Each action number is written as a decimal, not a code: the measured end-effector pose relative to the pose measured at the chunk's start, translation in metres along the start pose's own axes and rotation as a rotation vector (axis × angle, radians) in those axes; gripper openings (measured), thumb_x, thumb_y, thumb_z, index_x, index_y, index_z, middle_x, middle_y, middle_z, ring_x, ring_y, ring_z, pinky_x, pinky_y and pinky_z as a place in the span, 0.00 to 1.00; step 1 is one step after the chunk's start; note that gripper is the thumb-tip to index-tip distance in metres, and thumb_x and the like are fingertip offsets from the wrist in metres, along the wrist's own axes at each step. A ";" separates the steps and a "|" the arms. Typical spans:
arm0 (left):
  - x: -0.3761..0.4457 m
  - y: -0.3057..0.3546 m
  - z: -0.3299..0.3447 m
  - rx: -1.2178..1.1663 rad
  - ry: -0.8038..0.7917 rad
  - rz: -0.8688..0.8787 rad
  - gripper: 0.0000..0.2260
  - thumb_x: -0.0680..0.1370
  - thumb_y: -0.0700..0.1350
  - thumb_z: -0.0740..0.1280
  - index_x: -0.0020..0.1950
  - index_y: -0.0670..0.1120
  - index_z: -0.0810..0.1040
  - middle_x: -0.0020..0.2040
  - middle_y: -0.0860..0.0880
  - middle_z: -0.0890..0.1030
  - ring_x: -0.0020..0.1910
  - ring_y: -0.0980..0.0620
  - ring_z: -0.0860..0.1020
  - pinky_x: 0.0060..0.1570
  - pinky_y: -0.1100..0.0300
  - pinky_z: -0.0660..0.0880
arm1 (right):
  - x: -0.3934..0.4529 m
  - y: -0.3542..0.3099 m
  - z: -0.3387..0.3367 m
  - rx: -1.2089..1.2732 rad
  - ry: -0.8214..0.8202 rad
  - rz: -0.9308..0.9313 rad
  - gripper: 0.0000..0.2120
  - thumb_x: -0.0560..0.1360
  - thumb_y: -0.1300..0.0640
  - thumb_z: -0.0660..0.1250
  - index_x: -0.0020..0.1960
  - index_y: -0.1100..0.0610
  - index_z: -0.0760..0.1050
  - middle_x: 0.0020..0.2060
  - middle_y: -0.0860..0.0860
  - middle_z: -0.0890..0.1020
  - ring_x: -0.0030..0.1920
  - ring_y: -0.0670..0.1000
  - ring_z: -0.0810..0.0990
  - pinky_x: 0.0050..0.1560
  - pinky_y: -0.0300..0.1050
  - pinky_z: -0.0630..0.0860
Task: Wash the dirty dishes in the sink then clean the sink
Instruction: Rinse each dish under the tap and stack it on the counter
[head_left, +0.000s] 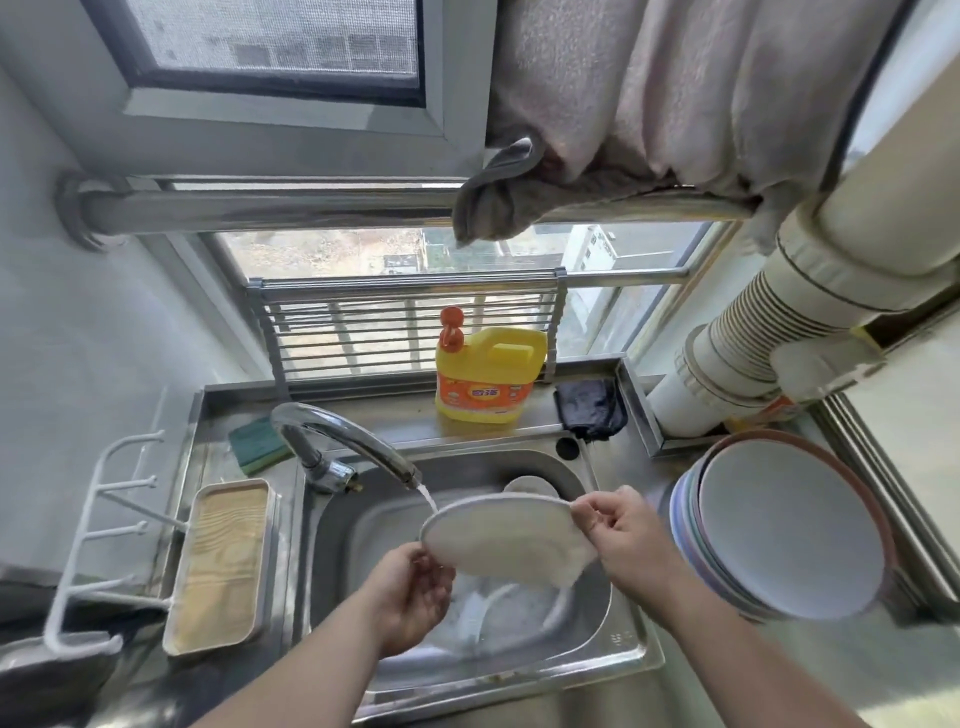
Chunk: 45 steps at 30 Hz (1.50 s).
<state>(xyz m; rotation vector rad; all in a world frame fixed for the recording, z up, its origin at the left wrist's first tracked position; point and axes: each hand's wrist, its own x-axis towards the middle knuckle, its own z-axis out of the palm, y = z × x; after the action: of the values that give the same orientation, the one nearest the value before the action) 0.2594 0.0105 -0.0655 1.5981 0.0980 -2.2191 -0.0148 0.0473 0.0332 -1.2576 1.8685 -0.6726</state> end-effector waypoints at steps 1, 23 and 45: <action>0.001 -0.003 0.000 -0.006 0.006 0.013 0.16 0.84 0.48 0.64 0.40 0.42 0.78 0.34 0.44 0.79 0.27 0.51 0.76 0.24 0.64 0.73 | 0.001 0.003 0.007 0.074 0.023 0.037 0.16 0.81 0.40 0.66 0.43 0.47 0.86 0.45 0.52 0.81 0.43 0.46 0.80 0.47 0.44 0.77; -0.008 -0.002 -0.036 -0.801 0.046 0.073 0.17 0.89 0.46 0.54 0.57 0.32 0.74 0.37 0.34 0.84 0.27 0.37 0.84 0.19 0.47 0.78 | 0.025 -0.043 0.147 0.977 -0.001 0.789 0.04 0.87 0.62 0.61 0.56 0.61 0.72 0.50 0.61 0.84 0.48 0.62 0.85 0.32 0.54 0.84; -0.008 0.023 -0.029 -0.882 0.115 0.259 0.18 0.90 0.45 0.52 0.72 0.34 0.71 0.56 0.34 0.82 0.69 0.37 0.78 0.69 0.43 0.74 | 0.083 -0.053 0.162 0.998 0.165 0.924 0.21 0.78 0.79 0.57 0.66 0.67 0.75 0.56 0.66 0.83 0.53 0.66 0.85 0.43 0.63 0.83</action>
<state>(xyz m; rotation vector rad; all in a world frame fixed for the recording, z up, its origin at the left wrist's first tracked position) 0.2953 0.0002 -0.0639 1.1372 0.7406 -1.5310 0.1286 -0.0510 -0.0422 0.2992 1.6023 -0.9709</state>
